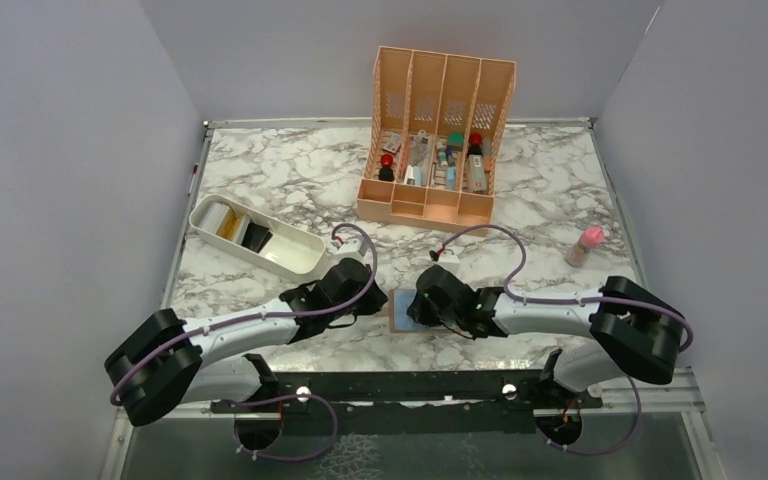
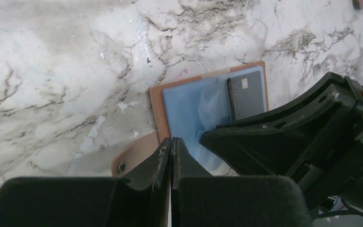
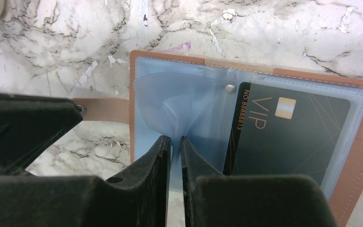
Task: Put the credit cards into the card holder
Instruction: Turn over the card slot in the card holder.
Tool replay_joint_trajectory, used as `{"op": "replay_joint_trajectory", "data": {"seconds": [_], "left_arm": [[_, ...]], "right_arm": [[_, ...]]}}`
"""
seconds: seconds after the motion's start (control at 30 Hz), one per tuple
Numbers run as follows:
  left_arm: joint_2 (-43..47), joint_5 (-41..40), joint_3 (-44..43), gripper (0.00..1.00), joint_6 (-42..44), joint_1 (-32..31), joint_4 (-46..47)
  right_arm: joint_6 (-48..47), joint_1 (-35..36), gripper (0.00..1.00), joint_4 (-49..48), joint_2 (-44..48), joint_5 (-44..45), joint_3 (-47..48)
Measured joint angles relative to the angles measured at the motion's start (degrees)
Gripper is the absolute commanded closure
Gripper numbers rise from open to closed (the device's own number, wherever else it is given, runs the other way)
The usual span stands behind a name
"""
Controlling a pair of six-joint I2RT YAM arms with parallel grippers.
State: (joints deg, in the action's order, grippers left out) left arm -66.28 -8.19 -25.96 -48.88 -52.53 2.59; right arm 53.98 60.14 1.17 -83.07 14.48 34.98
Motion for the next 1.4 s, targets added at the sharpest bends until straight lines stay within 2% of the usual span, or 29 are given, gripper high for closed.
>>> {"op": "replay_joint_trajectory", "data": {"seconds": [0.17,0.53,0.6,0.8,0.9,1.13,1.4], "left_arm": [[-6.3,1.6,-3.3,0.96,0.3,1.0,3.5],[-17.0,5.0,-8.1,0.97,1.0,1.6,8.0],[-18.0,5.8,-8.4,0.97,1.2,1.6,8.7],[-19.8,10.0,-8.5,0.96,0.9,1.8,10.7],[-19.8,12.2,-8.5,0.96,0.2,1.7,11.6],[-19.8,15.6,-9.4,0.94,-1.2,0.6,12.9],[-24.1,18.4,-13.1,0.93,-2.2,-1.6,15.4]], "right_arm": [[-0.1,-0.7,0.83,-4.7,2.9,-1.7,-3.9],[-0.7,-1.4,0.81,-7.6,3.7,-3.5,-5.6],[-0.8,-1.4,0.78,-7.6,4.0,-3.6,-5.7],[-1.1,-1.4,0.60,-6.2,6.5,-3.5,-5.7],[-1.4,-1.4,0.56,-2.8,8.3,-3.3,-5.1],[-2.6,-1.4,0.56,10.6,16.5,-0.5,0.2],[-3.1,-1.4,0.69,17.7,24.5,0.7,2.0]]}}
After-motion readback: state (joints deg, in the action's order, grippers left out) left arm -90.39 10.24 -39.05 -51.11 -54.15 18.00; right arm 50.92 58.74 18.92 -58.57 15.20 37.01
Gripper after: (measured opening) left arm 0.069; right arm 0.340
